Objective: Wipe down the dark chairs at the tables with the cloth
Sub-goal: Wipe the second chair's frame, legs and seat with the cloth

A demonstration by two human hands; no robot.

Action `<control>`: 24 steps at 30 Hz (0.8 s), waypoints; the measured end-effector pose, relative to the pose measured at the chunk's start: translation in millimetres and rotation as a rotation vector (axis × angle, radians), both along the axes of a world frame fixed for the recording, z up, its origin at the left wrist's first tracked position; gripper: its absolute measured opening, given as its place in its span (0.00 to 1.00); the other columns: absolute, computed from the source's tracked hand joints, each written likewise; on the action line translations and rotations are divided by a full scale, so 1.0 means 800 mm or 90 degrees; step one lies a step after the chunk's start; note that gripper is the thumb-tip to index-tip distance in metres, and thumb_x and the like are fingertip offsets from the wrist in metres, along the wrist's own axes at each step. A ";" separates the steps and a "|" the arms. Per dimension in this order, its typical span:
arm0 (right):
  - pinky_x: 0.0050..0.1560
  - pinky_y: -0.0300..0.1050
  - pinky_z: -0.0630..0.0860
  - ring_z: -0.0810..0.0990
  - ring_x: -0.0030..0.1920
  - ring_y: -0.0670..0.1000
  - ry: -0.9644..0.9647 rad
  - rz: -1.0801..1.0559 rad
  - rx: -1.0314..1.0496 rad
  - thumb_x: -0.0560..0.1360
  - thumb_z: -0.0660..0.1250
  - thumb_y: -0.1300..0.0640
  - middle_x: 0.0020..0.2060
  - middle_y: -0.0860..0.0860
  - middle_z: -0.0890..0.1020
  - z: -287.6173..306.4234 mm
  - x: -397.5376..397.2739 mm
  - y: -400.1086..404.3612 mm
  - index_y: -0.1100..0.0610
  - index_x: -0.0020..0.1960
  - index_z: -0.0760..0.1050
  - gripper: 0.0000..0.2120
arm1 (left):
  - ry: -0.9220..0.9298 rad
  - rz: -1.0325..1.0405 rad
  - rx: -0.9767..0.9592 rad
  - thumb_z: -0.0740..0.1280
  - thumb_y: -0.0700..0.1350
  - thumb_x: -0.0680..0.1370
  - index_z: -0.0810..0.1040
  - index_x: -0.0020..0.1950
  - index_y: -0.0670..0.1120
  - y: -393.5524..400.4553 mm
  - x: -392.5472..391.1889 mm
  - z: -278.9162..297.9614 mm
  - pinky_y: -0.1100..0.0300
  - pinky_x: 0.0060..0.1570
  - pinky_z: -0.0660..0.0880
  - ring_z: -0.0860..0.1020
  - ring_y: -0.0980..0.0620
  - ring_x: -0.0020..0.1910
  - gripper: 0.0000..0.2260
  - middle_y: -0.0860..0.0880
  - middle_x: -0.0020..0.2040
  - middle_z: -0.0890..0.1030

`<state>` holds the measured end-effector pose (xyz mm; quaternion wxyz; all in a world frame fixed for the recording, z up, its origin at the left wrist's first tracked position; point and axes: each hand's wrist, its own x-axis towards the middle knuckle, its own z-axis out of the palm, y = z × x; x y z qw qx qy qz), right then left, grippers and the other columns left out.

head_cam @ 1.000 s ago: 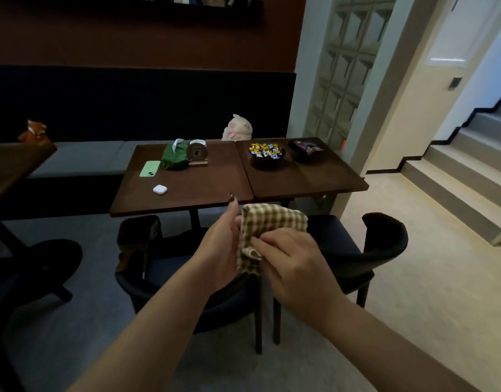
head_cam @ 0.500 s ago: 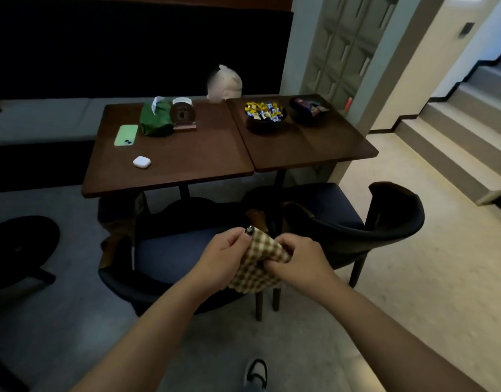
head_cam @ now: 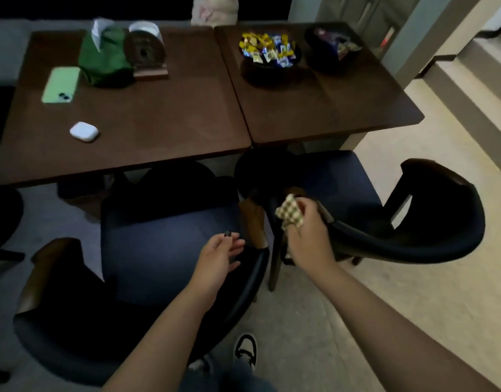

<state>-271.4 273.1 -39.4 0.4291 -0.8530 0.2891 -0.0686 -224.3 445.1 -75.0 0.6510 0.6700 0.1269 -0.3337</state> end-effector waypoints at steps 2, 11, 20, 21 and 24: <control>0.62 0.33 0.64 0.72 0.65 0.48 0.039 0.069 0.013 0.77 0.61 0.65 0.65 0.52 0.73 -0.038 0.012 0.024 0.57 0.71 0.67 0.22 | 0.047 0.053 -0.002 0.56 0.46 0.84 0.77 0.54 0.48 -0.012 0.013 -0.031 0.59 0.49 0.76 0.79 0.55 0.55 0.10 0.50 0.54 0.82; 0.76 0.49 0.48 0.48 0.77 0.52 0.190 0.428 -0.257 0.81 0.55 0.55 0.76 0.55 0.58 -0.090 0.023 0.046 0.60 0.74 0.64 0.22 | 0.137 0.098 -0.009 0.52 0.46 0.85 0.76 0.51 0.49 -0.021 0.095 -0.137 0.58 0.46 0.76 0.79 0.56 0.52 0.13 0.50 0.52 0.81; 0.73 0.60 0.45 0.70 0.67 0.58 0.540 0.950 -0.671 0.81 0.51 0.45 0.61 0.54 0.79 -0.116 0.165 0.067 0.54 0.64 0.76 0.21 | 0.219 0.110 -0.079 0.52 0.47 0.85 0.76 0.53 0.48 -0.011 0.136 -0.179 0.58 0.48 0.76 0.80 0.53 0.54 0.13 0.50 0.52 0.82; 0.72 0.63 0.43 0.66 0.70 0.58 0.575 0.957 -0.718 0.80 0.53 0.45 0.65 0.54 0.76 -0.124 0.180 0.066 0.52 0.66 0.73 0.20 | 0.223 0.114 -0.088 0.52 0.47 0.85 0.76 0.54 0.48 -0.011 0.138 -0.183 0.57 0.48 0.76 0.80 0.53 0.55 0.13 0.49 0.52 0.82; 0.72 0.68 0.41 0.47 0.76 0.61 0.656 0.818 -0.723 0.79 0.57 0.46 0.75 0.59 0.58 -0.148 0.206 0.061 0.55 0.75 0.60 0.28 | 0.231 0.124 -0.112 0.52 0.47 0.85 0.77 0.55 0.47 -0.008 0.141 -0.196 0.56 0.50 0.76 0.81 0.52 0.55 0.13 0.49 0.53 0.83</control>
